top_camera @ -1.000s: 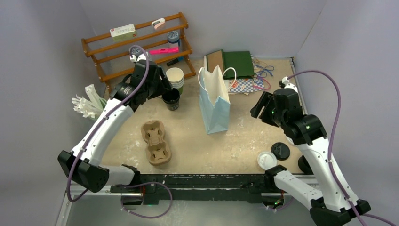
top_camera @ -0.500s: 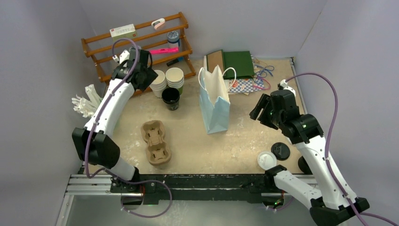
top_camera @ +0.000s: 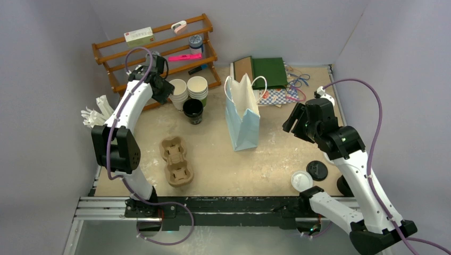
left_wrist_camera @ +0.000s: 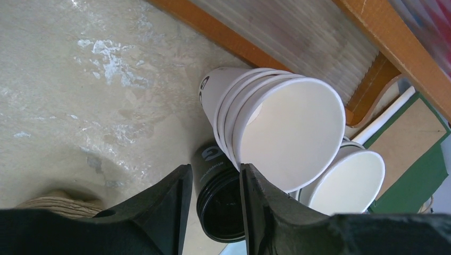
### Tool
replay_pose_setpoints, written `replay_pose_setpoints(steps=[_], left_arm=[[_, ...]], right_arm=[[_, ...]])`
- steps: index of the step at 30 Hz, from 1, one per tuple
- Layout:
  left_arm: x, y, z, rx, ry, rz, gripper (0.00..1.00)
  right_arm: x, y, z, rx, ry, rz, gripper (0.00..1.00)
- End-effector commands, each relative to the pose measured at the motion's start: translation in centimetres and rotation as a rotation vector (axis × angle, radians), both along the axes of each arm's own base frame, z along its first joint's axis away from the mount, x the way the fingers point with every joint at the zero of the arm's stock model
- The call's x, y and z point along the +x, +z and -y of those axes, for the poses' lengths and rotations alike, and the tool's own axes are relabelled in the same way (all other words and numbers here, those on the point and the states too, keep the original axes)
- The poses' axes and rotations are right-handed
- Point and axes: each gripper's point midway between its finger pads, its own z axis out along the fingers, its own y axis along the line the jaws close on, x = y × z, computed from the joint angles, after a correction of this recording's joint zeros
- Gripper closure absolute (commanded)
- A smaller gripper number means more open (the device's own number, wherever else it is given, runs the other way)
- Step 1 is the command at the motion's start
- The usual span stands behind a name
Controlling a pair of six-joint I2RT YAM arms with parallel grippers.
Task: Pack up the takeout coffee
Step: Pick up the coffee cup.
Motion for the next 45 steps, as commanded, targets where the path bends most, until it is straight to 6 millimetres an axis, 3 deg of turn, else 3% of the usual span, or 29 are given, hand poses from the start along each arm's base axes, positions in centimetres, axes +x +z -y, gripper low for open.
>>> replay_pose_setpoints(steps=[1,10,16,21,29,33,40,45], left_arm=[[1.1,1.7,0.0,-0.025,0.0,0.054,0.6],[2.2,0.9,0.4,-0.041,-0.027,0.066,0.64],[3.3,0.6,1.0,-0.074,-0.054,0.085,0.58],[3.4,0.4,0.9,-0.072,-0.047,0.082,0.58],[3.4,0.2,0.4,-0.059,-0.032,0.064,0.8],[3.3,0.8,0.2,-0.051,-0.022,0.06,0.79],[3.2,0.6,0.8,-0.078,-0.042,0.05,0.71],[2.9,0.3,0.7,-0.076,-0.041,0.038,0.82]], right_arm=[[0.8,1.2,0.4,-0.011,-0.019,0.045,0.32],[1.1,0.5,0.2,-0.017,-0.014,0.027,0.32],[1.4,0.5,0.0,-0.024,0.001,0.027,0.32],[1.8,0.2,-0.1,-0.029,0.0,0.022,0.32],[2.3,0.0,-0.3,-0.033,0.003,0.017,0.32],[2.6,-0.3,-0.5,-0.035,0.008,0.011,0.32],[2.9,-0.6,-0.7,-0.039,0.017,0.001,0.32],[2.9,-0.6,-0.7,-0.041,0.021,0.001,0.32]])
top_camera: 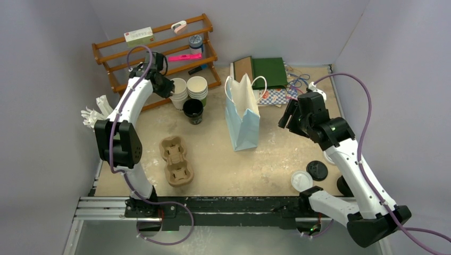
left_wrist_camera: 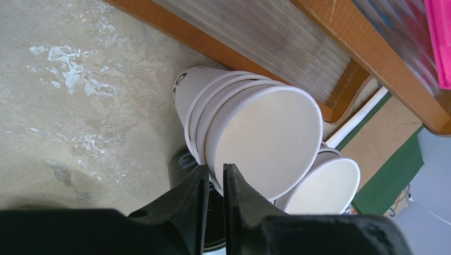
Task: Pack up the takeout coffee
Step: Pick up the coffee cup.
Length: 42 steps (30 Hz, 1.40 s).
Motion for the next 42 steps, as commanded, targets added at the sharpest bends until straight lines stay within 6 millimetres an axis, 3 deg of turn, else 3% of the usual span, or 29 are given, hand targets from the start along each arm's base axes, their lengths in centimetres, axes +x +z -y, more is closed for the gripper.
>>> replay_pose_setpoints(steps=[1,3,10,18,26,29,38,42], left_arm=[[0.3,0.9,-0.3,-0.001,-0.002,0.016,0.86],[0.3,1.0,-0.3,0.0,-0.001,0.016,0.92],[-0.2,2.1,-0.5,0.005,0.008,0.026,0.99],[-1.0,3.4,-1.0,-0.002,0.048,0.059,1.0],[-1.3,4.2,-1.2,-0.015,0.066,0.083,1.0],[-1.5,4.2,-1.2,-0.017,0.065,0.081,1.0],[-2.3,3.6,-1.5,-0.025,0.067,0.077,1.0],[-2.9,3.4,-1.7,-0.025,0.071,0.075,1.0]], right_arm=[[0.6,1.0,0.1,-0.003,0.0,0.039,0.32],[0.6,1.0,0.1,-0.004,0.001,0.041,0.32],[1.0,2.3,0.2,-0.009,0.002,0.067,0.32],[1.2,3.5,0.1,-0.01,0.02,0.097,0.32],[1.8,7.6,-0.6,0.009,0.068,0.186,0.32],[2.2,10.3,-1.6,0.041,0.126,0.257,0.34],[2.8,18.6,-9.5,0.232,0.501,0.416,0.4],[3.2,20.3,-15.6,0.209,0.625,0.445,0.41]])
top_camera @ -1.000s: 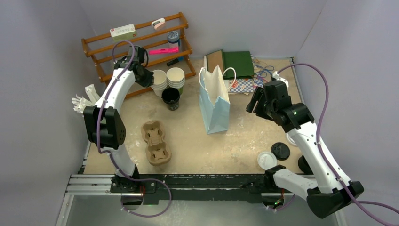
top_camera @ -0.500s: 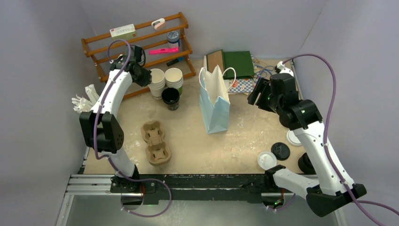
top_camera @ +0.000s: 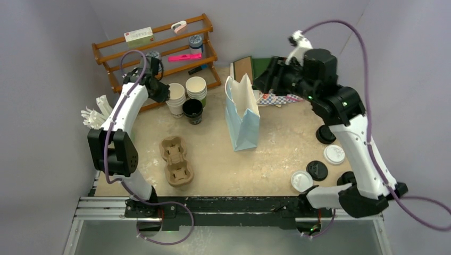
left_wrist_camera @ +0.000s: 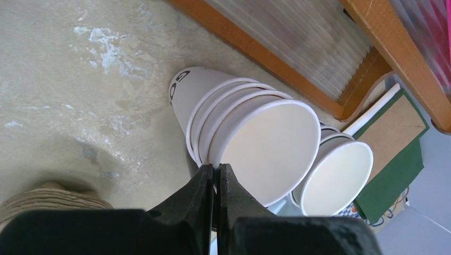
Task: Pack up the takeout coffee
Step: Pick up the coffee cup.
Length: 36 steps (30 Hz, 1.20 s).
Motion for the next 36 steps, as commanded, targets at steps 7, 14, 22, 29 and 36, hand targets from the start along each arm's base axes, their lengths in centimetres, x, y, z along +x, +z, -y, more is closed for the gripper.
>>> replay_pose_setpoints(steps=[7,14,22,29,36], left_arm=[[-0.9,2.7,-1.8,-0.011,0.035,0.089,1.0],[-1.9,2.7,-1.9,-0.053,0.058,0.102,1.0],[-2.7,2.1,-1.8,-0.089,0.067,0.083,1.0],[-2.9,1.3,-1.5,-0.122,0.076,0.063,1.0],[-3.4,1.3,-1.5,-0.127,0.084,0.055,1.0]], right_arm=[[-0.2,3.9,-16.9,0.03,0.374,0.109,0.45],[2.5,-0.6,-24.3,0.076,0.391,0.08,0.47],[6.9,-6.9,-29.2,0.076,0.348,-0.029,0.54],[10.4,-10.3,-29.5,0.17,0.2,-0.099,0.67],[12.3,-13.8,-29.4,0.217,0.145,-0.195,0.72]])
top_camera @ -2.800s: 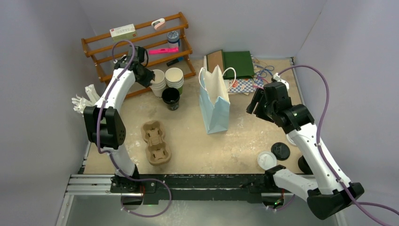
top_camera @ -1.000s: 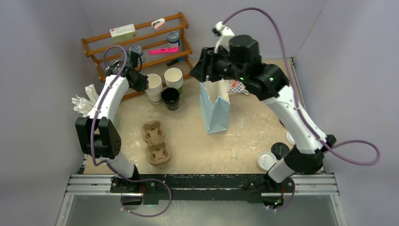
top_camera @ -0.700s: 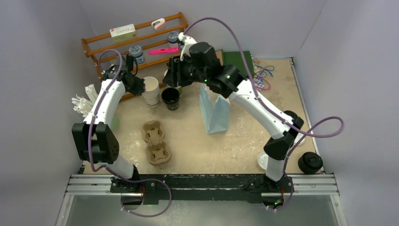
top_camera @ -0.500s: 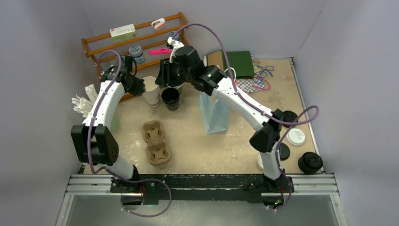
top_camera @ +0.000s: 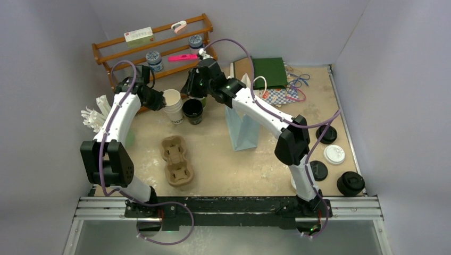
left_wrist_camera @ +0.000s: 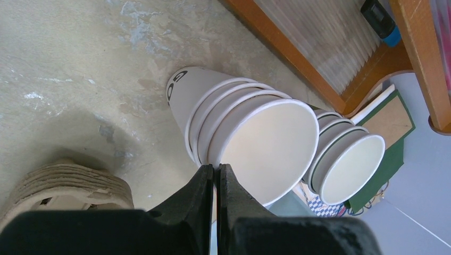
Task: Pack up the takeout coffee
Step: Pick up the coffee cup.
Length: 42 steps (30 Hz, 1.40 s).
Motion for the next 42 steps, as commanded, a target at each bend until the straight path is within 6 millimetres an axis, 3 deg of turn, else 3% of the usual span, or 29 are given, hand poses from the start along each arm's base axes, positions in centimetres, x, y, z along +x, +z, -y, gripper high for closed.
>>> replay_pose_setpoints(steps=[1,19,24,42], left_arm=[[0.0,1.7,-0.1,-0.027,0.023,0.058,1.0],[-0.2,2.3,0.3,-0.056,0.029,0.075,1.0],[-0.1,2.4,-0.7,-0.061,0.056,0.076,1.0],[0.0,2.1,-0.7,-0.071,0.057,0.072,1.0]], right_arm=[[1.9,1.5,-0.2,0.106,-0.068,-0.002,0.72],[2.1,-4.4,-0.8,0.088,-0.081,-0.108,0.73],[2.3,-5.6,-1.6,0.096,-0.073,-0.129,0.73],[2.7,-6.0,-3.0,0.143,-0.036,-0.119,0.72]])
